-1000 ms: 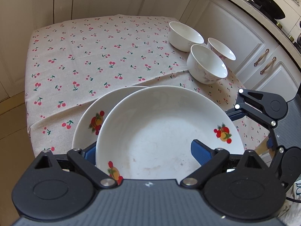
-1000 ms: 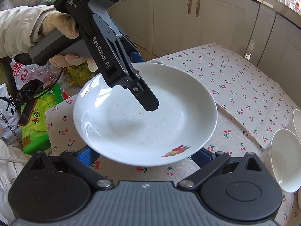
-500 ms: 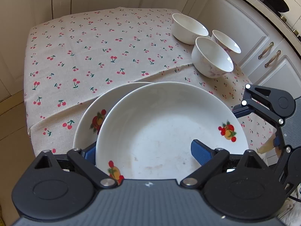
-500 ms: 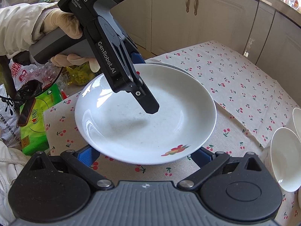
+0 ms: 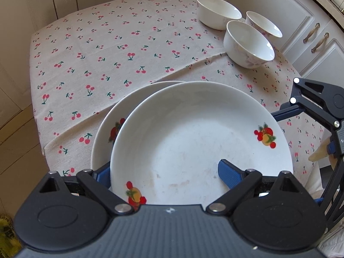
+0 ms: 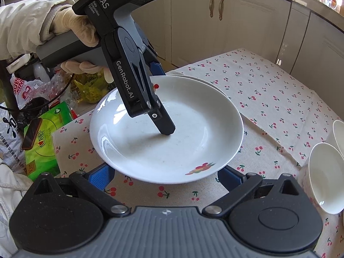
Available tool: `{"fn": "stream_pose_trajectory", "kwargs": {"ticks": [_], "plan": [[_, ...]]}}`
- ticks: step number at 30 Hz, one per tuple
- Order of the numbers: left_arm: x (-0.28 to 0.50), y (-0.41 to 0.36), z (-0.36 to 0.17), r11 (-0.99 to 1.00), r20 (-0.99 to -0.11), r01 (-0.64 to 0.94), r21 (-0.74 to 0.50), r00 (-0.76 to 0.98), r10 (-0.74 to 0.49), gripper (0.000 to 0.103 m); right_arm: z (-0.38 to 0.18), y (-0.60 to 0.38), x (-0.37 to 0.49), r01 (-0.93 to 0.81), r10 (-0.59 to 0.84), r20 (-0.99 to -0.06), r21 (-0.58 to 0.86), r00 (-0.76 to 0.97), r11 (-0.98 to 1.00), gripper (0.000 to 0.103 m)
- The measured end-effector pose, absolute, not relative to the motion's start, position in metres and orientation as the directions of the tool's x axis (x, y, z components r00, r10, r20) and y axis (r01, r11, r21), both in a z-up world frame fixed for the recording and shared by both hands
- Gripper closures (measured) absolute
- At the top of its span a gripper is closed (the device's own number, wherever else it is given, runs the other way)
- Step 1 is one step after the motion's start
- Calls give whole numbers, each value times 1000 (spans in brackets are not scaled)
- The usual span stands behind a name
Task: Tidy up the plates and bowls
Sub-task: 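Lower the fruit-decal plate onto the stacked plates with the left gripper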
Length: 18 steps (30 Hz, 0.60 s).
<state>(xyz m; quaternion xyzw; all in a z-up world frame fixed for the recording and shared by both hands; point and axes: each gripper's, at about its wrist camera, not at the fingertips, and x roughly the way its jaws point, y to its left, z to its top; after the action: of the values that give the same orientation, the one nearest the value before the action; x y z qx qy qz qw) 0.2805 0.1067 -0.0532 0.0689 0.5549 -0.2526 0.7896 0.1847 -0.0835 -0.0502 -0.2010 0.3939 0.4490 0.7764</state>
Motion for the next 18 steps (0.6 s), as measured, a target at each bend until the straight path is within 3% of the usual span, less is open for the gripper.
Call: {"fn": "stream_pose_trajectory", "kwargs": {"ticks": [18], "plan": [[265,127,-38,881,-902,430,-198,272,-336,6,-56,-75,188,-858,528,-802,39,280,513,0]]}}
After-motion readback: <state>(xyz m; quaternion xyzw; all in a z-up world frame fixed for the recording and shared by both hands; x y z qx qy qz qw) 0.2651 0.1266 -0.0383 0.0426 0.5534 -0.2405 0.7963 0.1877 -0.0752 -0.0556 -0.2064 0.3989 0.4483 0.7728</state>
